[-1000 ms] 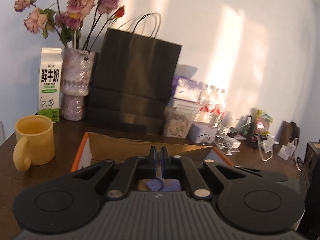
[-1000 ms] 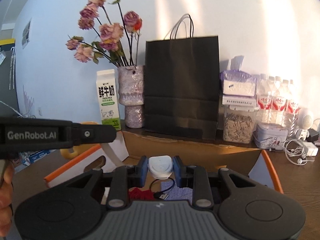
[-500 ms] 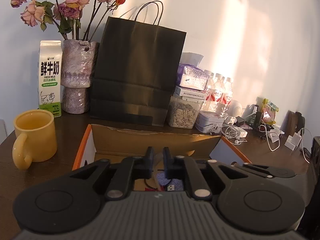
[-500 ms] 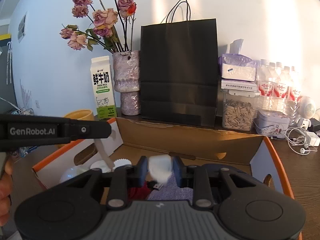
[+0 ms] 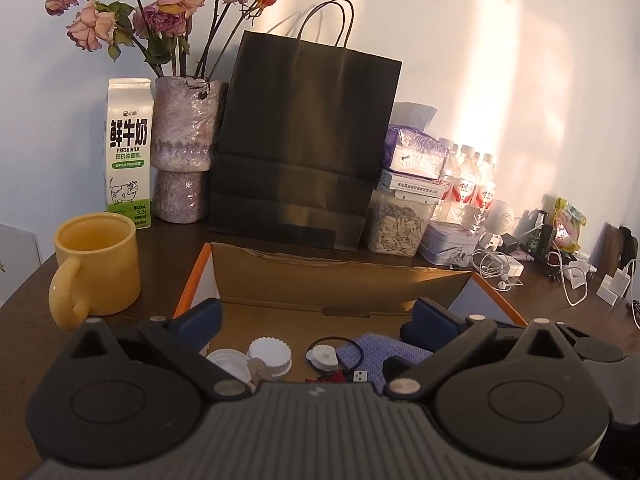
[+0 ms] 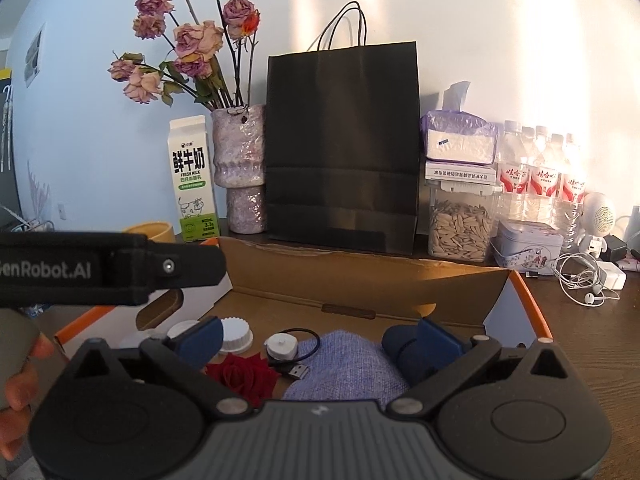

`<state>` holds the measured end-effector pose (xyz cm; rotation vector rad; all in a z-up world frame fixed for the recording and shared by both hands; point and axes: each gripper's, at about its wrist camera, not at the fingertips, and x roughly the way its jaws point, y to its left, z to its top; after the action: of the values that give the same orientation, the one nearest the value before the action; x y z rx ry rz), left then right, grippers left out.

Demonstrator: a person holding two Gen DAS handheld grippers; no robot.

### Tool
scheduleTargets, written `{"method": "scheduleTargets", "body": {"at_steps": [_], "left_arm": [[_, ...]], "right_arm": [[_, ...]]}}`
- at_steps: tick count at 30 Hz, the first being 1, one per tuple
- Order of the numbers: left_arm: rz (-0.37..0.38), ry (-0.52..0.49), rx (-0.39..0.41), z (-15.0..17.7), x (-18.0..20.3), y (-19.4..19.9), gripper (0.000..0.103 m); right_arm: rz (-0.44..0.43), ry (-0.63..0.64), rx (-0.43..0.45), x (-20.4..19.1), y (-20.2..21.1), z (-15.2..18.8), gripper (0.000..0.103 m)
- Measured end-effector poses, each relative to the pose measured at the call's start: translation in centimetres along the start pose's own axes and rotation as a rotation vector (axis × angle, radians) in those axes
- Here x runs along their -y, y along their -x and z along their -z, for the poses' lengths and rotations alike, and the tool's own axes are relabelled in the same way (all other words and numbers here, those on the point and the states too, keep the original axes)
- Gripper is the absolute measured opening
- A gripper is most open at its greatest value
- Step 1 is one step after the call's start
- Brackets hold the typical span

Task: Organize objects
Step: 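Open the right tool over the box while the left tool releases its item, then move both tools back from the box to the items on the table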

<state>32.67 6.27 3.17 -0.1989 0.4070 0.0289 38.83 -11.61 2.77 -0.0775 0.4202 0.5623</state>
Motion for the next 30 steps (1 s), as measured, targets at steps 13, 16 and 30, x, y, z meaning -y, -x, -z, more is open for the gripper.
{"method": "scheduleTargets", "body": {"at_steps": [13,16,30], "left_arm": [[0.004,-0.005,0.019,0.0,0.5,1.4,0.103],[-0.004,-0.001,0.024,0.4,0.5,2.3,0.103],[-0.028,0.014,0.032,1.8,0.8,6.4,0.103]], "right_arm": [[-0.004,0.008,0.019,-0.4,1.1,-0.1,0.103],[-0.009,0.013,0.023,-0.5,1.6,-0.1,0.103],[-0.010,0.043,0.030,-1.0,5.1,0.7,0.103]]}}
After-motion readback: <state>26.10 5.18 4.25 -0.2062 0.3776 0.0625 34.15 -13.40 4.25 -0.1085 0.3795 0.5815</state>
